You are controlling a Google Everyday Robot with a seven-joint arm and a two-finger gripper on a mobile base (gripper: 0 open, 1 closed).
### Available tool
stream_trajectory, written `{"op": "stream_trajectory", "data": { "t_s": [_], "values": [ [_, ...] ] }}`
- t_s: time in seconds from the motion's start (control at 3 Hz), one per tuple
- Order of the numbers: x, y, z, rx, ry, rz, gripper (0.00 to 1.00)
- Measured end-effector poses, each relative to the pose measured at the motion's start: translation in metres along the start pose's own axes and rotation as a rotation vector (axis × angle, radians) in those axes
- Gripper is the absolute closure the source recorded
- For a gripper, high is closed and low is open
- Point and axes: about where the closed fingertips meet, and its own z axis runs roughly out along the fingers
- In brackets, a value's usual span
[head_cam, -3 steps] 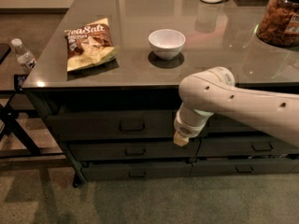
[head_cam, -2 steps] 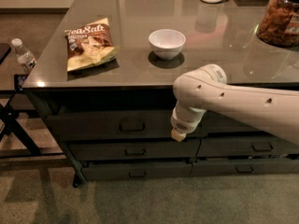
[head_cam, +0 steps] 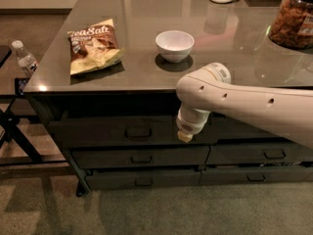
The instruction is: Close top drawer
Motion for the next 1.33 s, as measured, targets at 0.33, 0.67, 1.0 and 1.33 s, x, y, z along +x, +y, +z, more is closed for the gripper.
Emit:
{"op": "stream_trajectory", "data": {
  "t_s": [0.33, 0.67, 1.0, 1.33],
  "values": [
    [0.0, 0.0, 0.0, 0.0, 0.0, 0.0, 0.58],
    [0.0, 0.0, 0.0, 0.0, 0.0, 0.0, 0.35],
    [0.0, 0.0, 0.0, 0.0, 0.0, 0.0, 0.11],
    [0.0, 0.0, 0.0, 0.0, 0.0, 0.0, 0.0]
  ]
}}
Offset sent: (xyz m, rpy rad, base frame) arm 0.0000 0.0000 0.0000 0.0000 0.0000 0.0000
